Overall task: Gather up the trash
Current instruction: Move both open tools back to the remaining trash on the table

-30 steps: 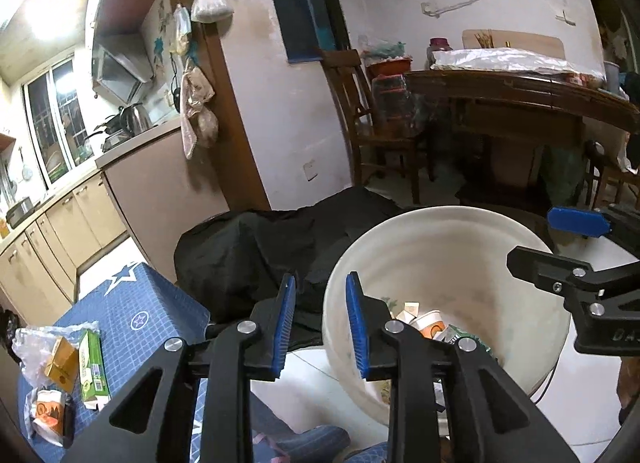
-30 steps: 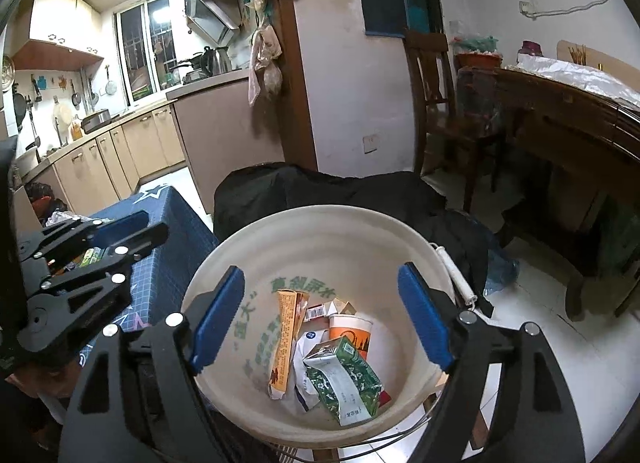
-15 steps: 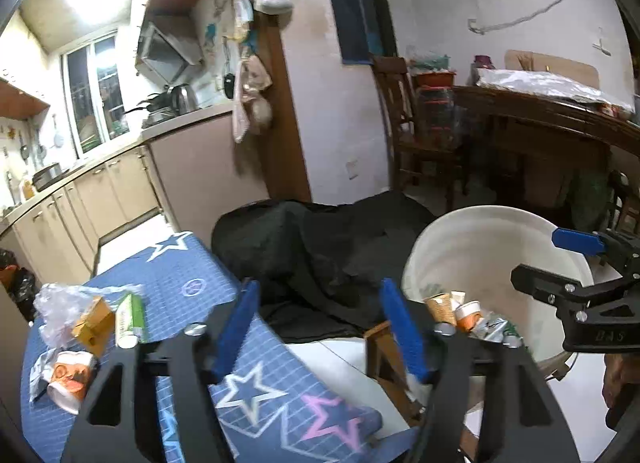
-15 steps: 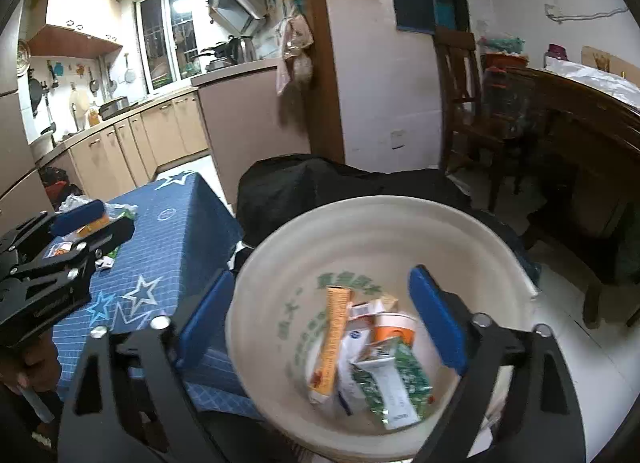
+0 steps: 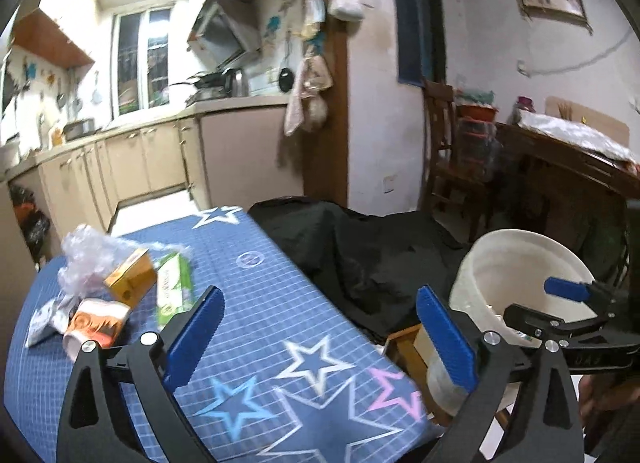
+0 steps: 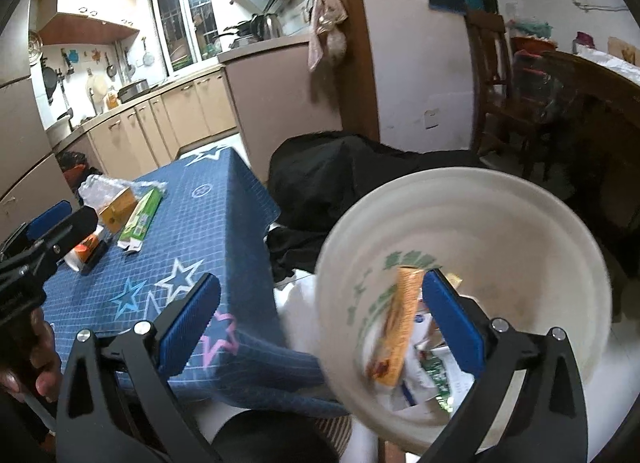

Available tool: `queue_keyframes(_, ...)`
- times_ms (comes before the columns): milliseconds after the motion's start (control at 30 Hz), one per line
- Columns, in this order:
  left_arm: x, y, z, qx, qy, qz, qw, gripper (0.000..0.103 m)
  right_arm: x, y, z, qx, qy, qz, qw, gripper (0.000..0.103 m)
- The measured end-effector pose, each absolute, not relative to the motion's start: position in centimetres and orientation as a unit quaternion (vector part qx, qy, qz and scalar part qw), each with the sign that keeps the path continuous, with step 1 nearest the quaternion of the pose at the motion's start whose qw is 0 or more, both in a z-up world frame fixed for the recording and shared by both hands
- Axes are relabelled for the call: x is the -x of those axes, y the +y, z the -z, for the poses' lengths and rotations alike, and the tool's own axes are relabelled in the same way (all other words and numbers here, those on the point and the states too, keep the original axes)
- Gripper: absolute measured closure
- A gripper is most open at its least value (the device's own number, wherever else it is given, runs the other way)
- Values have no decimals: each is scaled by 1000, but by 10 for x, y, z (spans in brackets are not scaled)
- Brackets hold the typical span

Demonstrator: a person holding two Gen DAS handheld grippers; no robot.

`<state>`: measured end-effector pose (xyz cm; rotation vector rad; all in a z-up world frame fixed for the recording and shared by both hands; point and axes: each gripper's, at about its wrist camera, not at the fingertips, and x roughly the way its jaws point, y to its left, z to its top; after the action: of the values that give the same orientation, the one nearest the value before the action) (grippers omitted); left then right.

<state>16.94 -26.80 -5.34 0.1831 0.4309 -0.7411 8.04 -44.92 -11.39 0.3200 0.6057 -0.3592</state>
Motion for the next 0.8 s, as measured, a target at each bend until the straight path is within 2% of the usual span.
queue_keyframes(200, -190, -233, 61, -70, 238, 337, 908, 5, -101, -429, 116, -144, 310, 152, 927, 5)
queue_keyframes(800, -208, -114, 82, -50, 256, 252, 932, 5, -163, -357, 130, -102, 345, 72, 930, 5)
